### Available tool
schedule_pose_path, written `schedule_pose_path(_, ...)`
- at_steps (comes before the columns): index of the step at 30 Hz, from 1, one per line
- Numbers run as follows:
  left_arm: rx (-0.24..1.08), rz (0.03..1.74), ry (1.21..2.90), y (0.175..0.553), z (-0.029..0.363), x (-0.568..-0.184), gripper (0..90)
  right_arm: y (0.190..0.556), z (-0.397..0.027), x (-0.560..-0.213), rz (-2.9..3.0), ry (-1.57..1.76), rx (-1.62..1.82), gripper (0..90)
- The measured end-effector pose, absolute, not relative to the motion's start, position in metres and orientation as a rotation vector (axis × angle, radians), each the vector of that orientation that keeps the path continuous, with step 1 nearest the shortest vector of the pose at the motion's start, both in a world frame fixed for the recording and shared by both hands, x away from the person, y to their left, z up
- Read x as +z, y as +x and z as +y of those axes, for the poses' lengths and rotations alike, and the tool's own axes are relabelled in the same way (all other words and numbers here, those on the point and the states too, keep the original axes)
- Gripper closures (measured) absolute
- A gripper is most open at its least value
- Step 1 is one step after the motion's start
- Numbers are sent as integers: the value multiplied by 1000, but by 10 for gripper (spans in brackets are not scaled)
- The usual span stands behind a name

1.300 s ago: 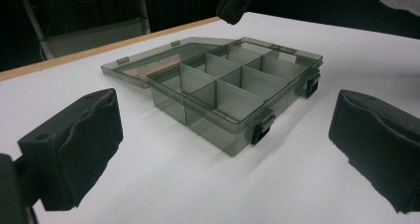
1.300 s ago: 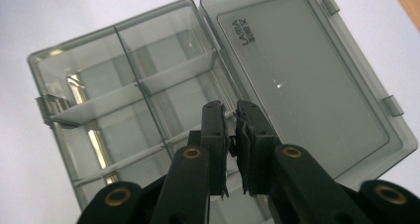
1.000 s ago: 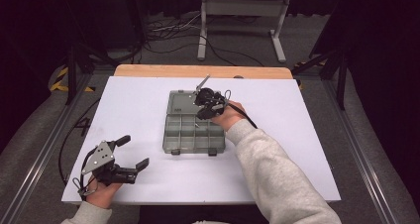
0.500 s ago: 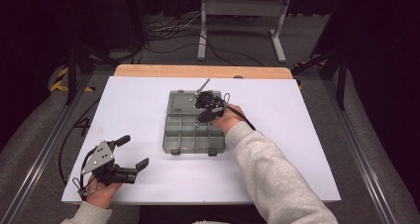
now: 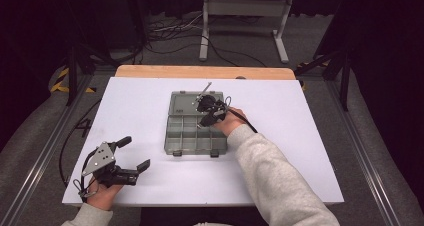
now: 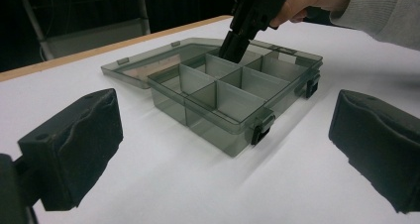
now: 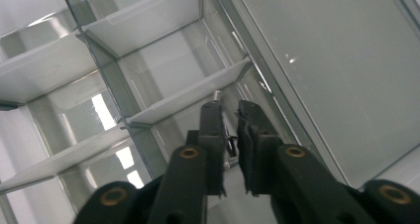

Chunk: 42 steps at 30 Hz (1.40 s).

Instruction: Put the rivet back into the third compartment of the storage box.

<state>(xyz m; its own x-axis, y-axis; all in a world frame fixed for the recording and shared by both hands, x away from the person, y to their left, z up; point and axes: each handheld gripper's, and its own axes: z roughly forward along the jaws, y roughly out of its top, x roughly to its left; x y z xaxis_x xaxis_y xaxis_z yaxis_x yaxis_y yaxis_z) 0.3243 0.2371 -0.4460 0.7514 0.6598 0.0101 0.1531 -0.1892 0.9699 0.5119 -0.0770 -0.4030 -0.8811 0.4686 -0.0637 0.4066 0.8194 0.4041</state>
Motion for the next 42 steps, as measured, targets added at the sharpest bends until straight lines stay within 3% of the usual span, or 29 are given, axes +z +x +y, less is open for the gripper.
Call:
schedule_pose_path(7, 516, 648, 1730, 324, 237, -446, 7, 508, -80, -397, 2819, 682, 615, 694)
schedule_pose_path(19, 516, 645, 1728, 325, 236, -447, 8, 490, -92, -369, 2735, 657, 751, 482)
schedule_pose_path(42, 516, 643, 1723, 326, 234, -445, 7, 434, -174, -337, 2524, 579, 1141, 194)
